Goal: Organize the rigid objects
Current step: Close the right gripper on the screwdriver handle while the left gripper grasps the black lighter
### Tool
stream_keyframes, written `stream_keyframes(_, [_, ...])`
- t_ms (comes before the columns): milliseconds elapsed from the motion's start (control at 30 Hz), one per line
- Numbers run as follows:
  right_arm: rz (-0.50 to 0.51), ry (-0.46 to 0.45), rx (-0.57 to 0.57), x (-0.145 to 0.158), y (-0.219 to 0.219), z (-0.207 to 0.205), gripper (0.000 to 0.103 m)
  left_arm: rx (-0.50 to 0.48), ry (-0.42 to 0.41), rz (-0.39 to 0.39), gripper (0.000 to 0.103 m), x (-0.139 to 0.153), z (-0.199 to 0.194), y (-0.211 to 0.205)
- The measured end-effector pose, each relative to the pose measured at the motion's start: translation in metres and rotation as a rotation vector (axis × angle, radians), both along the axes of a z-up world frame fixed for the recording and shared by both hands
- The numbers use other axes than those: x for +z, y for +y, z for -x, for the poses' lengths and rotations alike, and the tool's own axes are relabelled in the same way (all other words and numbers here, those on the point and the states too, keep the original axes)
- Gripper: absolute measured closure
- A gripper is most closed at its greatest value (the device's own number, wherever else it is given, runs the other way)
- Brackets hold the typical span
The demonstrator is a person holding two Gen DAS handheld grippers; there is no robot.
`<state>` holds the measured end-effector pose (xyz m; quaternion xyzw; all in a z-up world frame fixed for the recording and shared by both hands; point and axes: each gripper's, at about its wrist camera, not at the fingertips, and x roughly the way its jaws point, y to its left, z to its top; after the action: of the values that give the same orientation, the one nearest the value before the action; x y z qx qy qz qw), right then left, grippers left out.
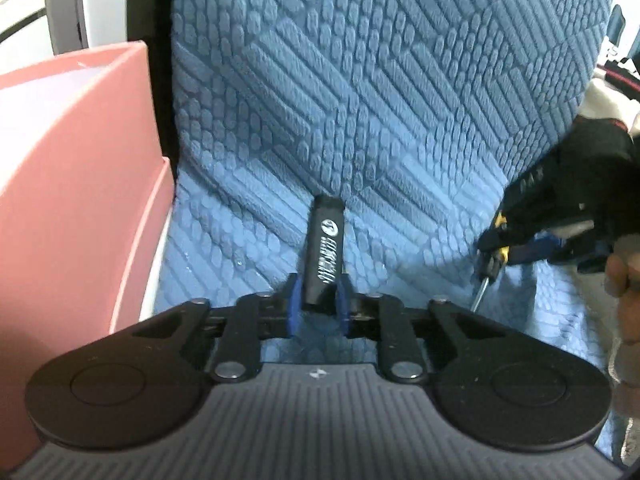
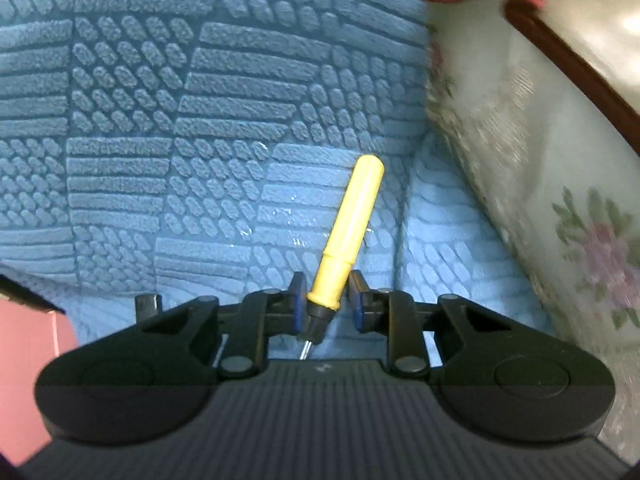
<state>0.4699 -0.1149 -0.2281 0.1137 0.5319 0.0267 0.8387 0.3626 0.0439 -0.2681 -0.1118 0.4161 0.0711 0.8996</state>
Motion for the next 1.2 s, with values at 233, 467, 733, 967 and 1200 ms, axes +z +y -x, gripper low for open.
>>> stream_keyframes(233, [-0.031, -0.006, 0.047, 0.010, -0.022, 0.021, 0.077, 0.007, 0.012, 0.087, 0.093, 0.006, 0.003, 0.007])
stream_keyframes(467, [-0.120, -0.026, 0.061, 0.024, -0.052, 0.033, 0.077, -0.029, 0.013, 0.121, 0.096, 0.009, -0.001, 0.005])
stream_keyframes(733, [-0.171, 0.004, 0.031, 0.013, -0.068, 0.031, 0.076, -0.006, 0.011, 0.152, 0.095, -0.005, -0.002, 0.008])
stream_keyframes(967, [-0.132, 0.020, 0.057, -0.002, -0.057, 0.030, 0.074, -0.018, -0.007, 0.153, 0.095, -0.007, 0.003, 0.008])
stream_keyframes(1200, [-0.100, 0.019, 0.115, -0.008, -0.043, 0.037, 0.064, -0.015, -0.036, 0.217, 0.083, -0.007, -0.003, 0.008])
